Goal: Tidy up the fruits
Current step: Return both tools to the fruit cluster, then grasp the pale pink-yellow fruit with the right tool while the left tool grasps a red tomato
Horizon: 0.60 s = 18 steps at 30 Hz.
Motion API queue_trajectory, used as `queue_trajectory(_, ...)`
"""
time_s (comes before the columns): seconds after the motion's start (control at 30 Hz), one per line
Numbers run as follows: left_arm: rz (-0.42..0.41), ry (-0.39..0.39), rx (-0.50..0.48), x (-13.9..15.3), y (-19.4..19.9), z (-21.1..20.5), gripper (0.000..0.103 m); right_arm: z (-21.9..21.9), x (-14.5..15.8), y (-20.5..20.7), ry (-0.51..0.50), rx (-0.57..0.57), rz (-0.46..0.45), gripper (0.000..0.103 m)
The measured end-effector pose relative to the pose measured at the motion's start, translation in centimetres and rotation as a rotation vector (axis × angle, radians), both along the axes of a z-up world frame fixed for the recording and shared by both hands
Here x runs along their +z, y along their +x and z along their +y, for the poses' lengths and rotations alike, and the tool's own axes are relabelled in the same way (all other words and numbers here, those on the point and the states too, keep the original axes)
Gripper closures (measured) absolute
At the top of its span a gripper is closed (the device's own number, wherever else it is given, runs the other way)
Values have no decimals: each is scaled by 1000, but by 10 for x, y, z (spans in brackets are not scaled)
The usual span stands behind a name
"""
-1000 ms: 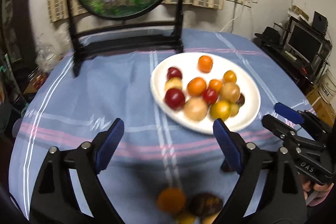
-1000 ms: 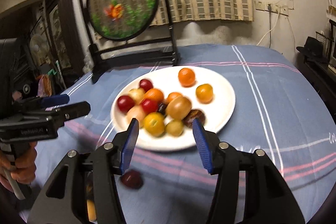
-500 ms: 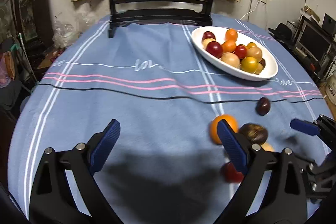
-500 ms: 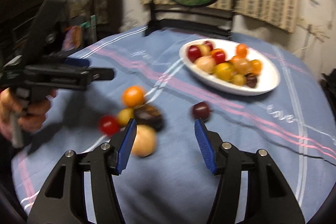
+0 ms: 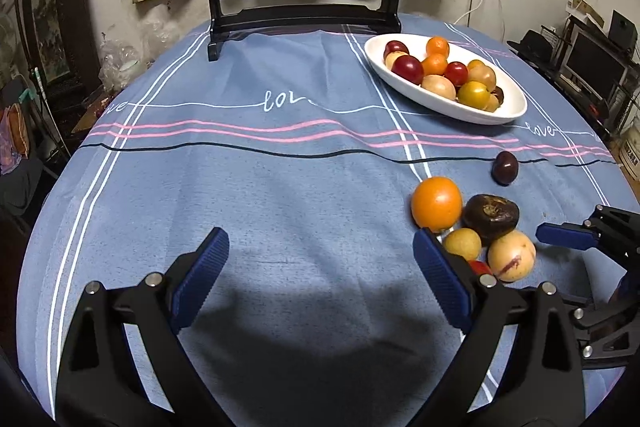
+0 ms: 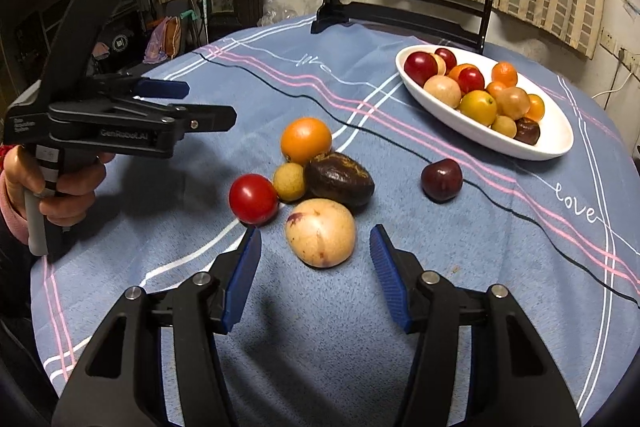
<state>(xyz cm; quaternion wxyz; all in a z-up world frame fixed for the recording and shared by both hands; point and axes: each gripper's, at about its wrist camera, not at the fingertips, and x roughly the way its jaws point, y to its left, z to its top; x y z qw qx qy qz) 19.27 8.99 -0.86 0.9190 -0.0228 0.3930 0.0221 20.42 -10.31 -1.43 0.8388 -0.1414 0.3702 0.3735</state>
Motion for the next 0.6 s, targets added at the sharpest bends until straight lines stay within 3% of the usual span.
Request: queue_trajectory(0.6,2,10,-37,2,-3,-9,8,9,-8,2,-34,-11,27,53)
